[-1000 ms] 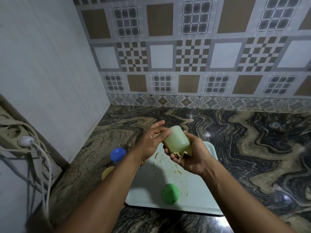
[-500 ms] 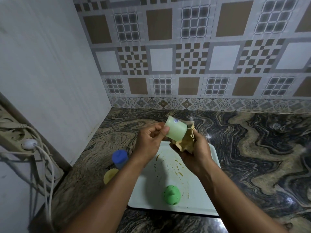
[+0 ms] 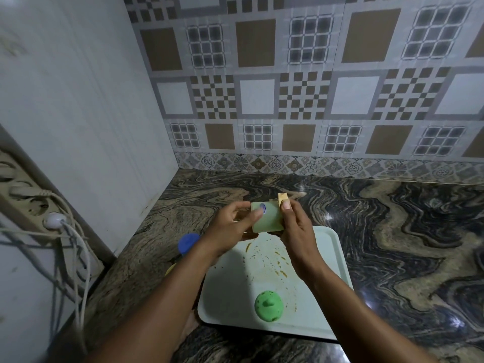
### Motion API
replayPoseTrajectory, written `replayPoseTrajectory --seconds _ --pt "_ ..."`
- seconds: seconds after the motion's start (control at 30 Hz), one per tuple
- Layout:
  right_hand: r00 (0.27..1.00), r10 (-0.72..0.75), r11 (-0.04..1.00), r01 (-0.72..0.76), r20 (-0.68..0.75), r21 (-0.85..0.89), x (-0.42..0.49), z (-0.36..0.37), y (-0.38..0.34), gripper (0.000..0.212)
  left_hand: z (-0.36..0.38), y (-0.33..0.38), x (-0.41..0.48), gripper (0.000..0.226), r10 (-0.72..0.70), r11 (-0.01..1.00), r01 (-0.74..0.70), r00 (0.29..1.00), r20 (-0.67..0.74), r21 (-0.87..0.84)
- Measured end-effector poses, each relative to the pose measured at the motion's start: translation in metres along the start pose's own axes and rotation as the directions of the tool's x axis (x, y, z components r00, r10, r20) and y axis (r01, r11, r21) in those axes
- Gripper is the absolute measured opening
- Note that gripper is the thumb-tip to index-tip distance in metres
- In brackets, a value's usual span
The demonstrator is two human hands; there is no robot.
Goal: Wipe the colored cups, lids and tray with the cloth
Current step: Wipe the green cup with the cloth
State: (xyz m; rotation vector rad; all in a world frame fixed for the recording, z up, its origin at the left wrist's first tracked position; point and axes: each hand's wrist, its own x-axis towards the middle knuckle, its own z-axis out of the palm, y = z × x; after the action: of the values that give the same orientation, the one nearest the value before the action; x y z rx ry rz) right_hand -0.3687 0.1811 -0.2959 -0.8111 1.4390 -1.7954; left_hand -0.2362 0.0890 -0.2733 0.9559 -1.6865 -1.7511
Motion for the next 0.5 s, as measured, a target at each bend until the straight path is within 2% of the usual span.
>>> replayPoseTrajectory --seconds 0.1,0.2,0.27,0.4,0.47,0.5 --pt "1.000 0.002 1.000 -0.002 0.008 -0.028 0.000 0.000 0.006 0.043 0.001 0.000 -0.003 0.053 0.132 0.976 -0.137 0.990 0.041 0.166" --pt "0.999 0.038 0.999 -0.038 0.004 -0.030 0.000 -0.002 0.009 0.044 0.007 -0.008 -0.007 0.058 0.285 0.891 -0.298 0.954 0.088 0.342" --pt "0.999 0.045 0.999 -0.045 -0.003 -0.020 0.001 -0.004 0.009 0.044 0.007 -0.012 -0.007 0.059 0.292 0.887 -0.304 0.952 0.088 0.346" --pt "0.999 0.032 0.999 -0.031 0.019 -0.029 0.004 -0.005 0.012 0.043 0.004 -0.014 -0.003 0.063 0.148 0.944 -0.169 0.984 0.095 0.283" --pt "0.999 0.031 0.999 -0.030 0.030 -0.040 0.005 -0.005 0.013 0.044 0.006 -0.013 -0.004 0.060 0.216 0.904 -0.244 0.969 0.116 0.351" --pt "0.999 0.033 0.998 -0.031 0.033 -0.048 0.006 -0.006 0.014 0.046 0.006 -0.014 -0.005 0.063 0.272 0.852 -0.304 0.953 0.135 0.426"
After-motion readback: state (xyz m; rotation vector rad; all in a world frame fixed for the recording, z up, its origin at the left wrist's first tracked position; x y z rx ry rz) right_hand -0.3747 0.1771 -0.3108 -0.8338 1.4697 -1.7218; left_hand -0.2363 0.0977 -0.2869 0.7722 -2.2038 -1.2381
